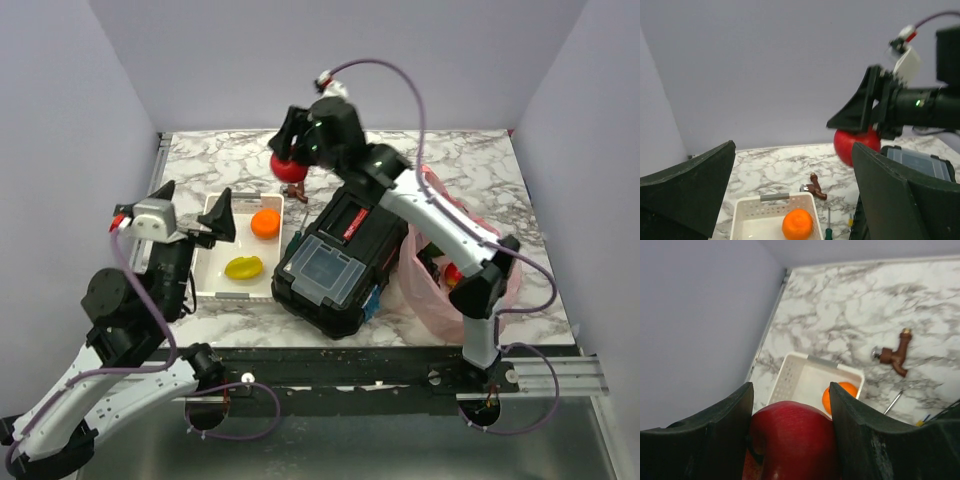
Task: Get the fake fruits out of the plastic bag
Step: Place the fake fruit in the bin.
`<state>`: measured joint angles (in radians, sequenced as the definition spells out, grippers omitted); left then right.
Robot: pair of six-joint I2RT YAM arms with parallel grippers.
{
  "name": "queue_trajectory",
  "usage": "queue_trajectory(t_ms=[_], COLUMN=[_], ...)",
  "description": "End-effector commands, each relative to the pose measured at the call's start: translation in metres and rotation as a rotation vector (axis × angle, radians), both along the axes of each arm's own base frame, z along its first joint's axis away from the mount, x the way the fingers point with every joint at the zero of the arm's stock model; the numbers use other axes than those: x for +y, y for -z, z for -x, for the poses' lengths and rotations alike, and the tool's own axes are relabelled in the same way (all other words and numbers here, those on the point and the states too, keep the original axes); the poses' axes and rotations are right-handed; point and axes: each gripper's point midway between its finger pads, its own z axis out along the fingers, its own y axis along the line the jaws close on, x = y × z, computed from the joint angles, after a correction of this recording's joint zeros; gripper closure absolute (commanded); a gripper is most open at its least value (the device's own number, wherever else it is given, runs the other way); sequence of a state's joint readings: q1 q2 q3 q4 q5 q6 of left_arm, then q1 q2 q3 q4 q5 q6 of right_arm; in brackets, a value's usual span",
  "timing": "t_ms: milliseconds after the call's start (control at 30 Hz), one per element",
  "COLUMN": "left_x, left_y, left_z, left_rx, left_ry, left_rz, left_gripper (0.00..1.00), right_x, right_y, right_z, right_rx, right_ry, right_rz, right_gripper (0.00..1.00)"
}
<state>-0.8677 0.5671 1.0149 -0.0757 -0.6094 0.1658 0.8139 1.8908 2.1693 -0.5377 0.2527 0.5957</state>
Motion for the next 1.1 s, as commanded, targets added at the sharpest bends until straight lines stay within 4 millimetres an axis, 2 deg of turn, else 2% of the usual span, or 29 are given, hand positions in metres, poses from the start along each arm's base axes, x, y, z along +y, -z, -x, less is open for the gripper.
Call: queue_trajectory(t_ms=[0, 67, 133, 267, 433, 600, 733, 833, 967, 1067], left_x=[0.062, 0.082, 0.090, 0.090, 0.078, 0.072, 0.073, 0.074, 0.077, 0.078], left_y=[-0.026, -0.026, -0.024, -0.019, -0.014, -0.012, -0.010, -0.010, -0.012, -0.011], left_z=[0.025, 0.037, 0.044, 0.042, 0.030, 0.026, 0.024, 0.024, 0.025, 0.025], left_rx=[-0.161, -0.213, -0.246, -0.252, -0.213, -0.203, -0.195, -0.193, -0.199, -0.198], left_ry=[-0.153, -0.181, -0.183, -0.202, -0.198, -0.167, -0.182, -0.190, -0.193, -0.200], left_rz=[0.222, 0.304, 0.349, 0.333, 0.295, 0.309, 0.300, 0.305, 0.308, 0.303], left_gripper=[0.02, 0.01, 0.02, 0.02, 0.02, 0.02, 0.02, 0.02, 0.01, 0.02], right_x=[0.067, 0.092, 0.116, 0.142, 0.152, 0.149, 0.147, 0.148, 0.150, 0.149], right_y=[0.038, 0.068, 0.099, 0.155, 0.211, 0.250, 0.263, 0.257, 0.234, 0.204], right_z=[0.016, 0.021, 0.029, 0.043, 0.047, 0.046, 0.045, 0.047, 0.048, 0.049], right_rx=[0.030, 0.027, 0.017, -0.026, -0.052, -0.034, -0.027, -0.034, -0.054, -0.079], right_ry=[-0.092, -0.099, -0.104, -0.106, -0.112, -0.124, -0.133, -0.152, -0.158, -0.159], right_rz=[0.017, 0.089, 0.167, 0.341, 0.504, 0.596, 0.638, 0.635, 0.609, 0.573], right_gripper=[0.74, 0.74, 0.74, 0.73, 0.68, 0.58, 0.44, 0.32, 0.12, 0.07])
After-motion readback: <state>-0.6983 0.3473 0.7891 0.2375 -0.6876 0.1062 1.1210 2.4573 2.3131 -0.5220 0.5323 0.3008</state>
